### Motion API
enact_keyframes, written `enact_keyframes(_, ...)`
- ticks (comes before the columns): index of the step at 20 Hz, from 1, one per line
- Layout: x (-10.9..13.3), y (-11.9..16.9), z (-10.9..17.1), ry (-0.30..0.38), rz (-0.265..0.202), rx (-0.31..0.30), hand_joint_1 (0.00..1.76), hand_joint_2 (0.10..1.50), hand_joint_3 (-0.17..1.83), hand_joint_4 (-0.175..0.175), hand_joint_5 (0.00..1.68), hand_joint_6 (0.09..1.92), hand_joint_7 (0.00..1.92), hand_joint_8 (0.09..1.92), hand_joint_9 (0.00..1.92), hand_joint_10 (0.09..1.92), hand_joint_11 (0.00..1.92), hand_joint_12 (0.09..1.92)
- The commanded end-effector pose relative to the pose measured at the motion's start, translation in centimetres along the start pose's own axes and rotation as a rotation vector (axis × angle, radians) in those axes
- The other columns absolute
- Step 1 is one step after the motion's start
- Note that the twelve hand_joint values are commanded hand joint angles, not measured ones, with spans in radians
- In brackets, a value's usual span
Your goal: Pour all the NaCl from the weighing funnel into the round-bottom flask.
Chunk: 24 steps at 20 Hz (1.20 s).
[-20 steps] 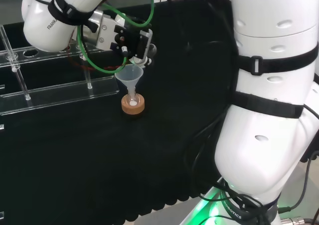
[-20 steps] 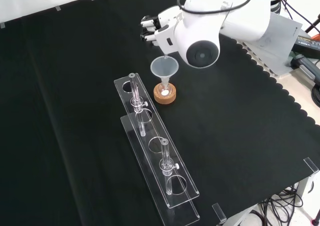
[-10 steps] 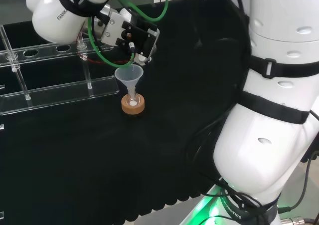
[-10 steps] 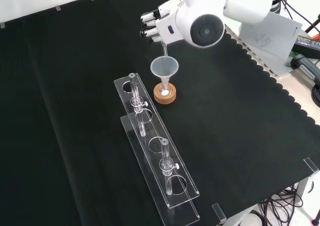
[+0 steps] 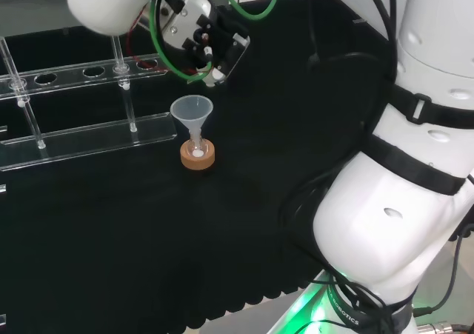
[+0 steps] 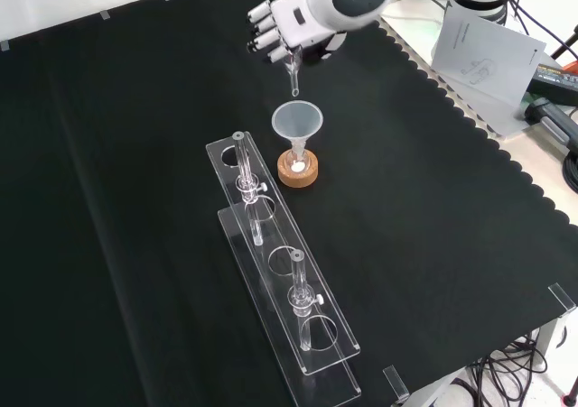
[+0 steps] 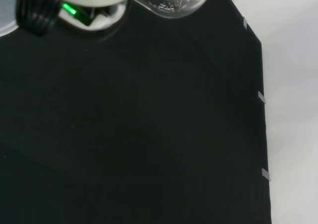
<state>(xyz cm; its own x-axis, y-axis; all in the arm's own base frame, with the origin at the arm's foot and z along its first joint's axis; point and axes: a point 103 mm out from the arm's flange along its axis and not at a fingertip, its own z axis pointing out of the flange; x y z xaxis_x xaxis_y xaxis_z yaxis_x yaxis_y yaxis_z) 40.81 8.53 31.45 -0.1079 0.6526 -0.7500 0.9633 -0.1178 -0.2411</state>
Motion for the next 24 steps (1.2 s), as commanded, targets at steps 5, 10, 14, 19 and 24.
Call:
enact_keyframes(5,-0.9,0.2,1.7,0.170,-0.013,0.031,1.12,0.67,0.62,0.175,1.28,0.65,0.64,0.66,0.98,0.33,0.78,1.07)
enact_keyframes(10,-1.6,0.4,2.1,0.250,-0.003,0.015,1.12,0.67,0.62,0.175,1.28,0.65,0.64,0.65,0.98,0.33,0.78,1.07)
enact_keyframes(14,-1.8,0.6,2.4,0.292,0.002,0.002,1.12,0.67,0.62,0.175,1.27,0.66,0.64,0.65,0.98,0.33,0.78,1.07)
enact_keyframes(19,-2.3,0.9,3.0,0.337,0.006,0.001,1.12,0.67,0.62,0.175,1.27,0.66,0.64,0.65,0.98,0.33,0.78,1.06)
enact_keyframes(24,-2.6,1.5,3.5,0.371,0.010,0.012,1.12,0.67,0.62,0.175,1.27,0.66,0.64,0.65,0.99,0.33,0.77,1.06)
